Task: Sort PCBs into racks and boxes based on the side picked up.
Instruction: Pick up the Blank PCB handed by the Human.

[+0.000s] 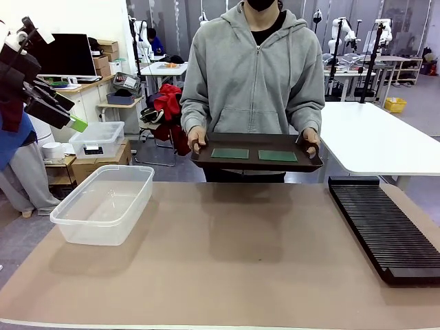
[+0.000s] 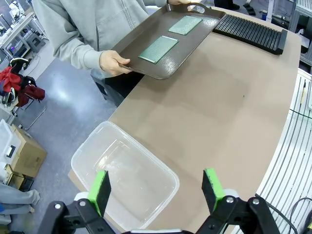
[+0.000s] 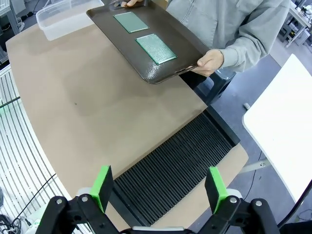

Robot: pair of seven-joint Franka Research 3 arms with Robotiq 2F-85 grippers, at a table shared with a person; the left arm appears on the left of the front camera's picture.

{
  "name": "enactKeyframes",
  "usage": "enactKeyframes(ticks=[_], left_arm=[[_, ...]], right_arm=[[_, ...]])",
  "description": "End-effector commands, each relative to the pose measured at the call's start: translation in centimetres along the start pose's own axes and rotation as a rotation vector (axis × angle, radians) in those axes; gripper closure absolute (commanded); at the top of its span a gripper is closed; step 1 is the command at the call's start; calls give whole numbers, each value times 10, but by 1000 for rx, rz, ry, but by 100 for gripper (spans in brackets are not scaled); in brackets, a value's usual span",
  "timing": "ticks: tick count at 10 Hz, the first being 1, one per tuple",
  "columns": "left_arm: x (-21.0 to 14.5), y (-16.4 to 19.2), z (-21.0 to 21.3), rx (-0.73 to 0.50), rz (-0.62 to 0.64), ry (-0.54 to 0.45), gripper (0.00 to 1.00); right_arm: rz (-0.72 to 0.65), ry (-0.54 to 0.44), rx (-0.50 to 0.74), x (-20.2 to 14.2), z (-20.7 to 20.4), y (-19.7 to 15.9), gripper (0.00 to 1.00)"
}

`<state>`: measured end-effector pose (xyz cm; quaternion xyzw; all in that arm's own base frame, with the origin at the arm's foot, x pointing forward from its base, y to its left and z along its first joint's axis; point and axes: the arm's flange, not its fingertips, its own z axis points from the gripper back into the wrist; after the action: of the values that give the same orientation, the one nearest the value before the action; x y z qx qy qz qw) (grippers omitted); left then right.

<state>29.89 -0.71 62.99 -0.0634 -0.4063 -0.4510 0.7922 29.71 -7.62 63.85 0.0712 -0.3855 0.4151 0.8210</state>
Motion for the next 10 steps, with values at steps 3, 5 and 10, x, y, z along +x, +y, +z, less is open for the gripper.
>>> enactKeyframes(ticks=[3,5,10], left_arm=[[-1,0,-1,-9,-1,6,0],[-1,0,-1,-9,-1,6,0],[-1,0,-1,-9,-1,6,0]], right_arm=[[4,2,2,2,1,1,0],[4,2,2,2,1,1,0],[4,2,2,2,1,1,0]])
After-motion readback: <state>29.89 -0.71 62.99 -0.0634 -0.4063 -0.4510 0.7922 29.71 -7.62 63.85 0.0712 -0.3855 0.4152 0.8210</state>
